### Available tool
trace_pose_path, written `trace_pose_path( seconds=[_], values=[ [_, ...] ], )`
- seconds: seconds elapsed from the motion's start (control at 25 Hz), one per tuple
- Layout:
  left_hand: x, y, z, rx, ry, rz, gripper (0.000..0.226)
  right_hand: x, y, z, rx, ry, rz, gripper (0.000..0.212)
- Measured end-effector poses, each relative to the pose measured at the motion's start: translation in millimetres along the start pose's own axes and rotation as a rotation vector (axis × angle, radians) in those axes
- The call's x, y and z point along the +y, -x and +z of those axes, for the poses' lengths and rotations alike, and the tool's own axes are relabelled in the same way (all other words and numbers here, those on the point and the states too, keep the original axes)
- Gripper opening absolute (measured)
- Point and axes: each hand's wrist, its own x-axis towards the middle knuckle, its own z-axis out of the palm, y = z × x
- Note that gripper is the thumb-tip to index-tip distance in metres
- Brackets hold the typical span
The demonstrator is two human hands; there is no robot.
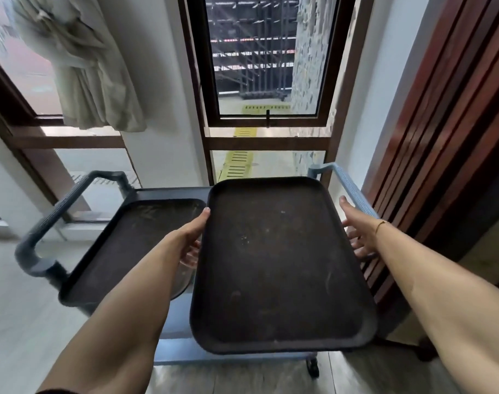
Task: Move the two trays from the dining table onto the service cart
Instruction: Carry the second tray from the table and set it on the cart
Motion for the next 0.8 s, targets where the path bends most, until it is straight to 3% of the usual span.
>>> trace_pose_path(
  seconds=[0.52, 0.8],
  values=[
    [64.4, -91.3, 36.0, 0.111, 0.021, -0.177, 0.091, -52.8, -124.9, -36.5, -0.218, 0.093, 0.052, 0.097],
    [67.0, -125.4, 44.6, 0.166, 0.022, -0.189, 0.089, -59.9, -160.8, -23.6, -0.209, 0.115, 0.07, 0.094]
  ],
)
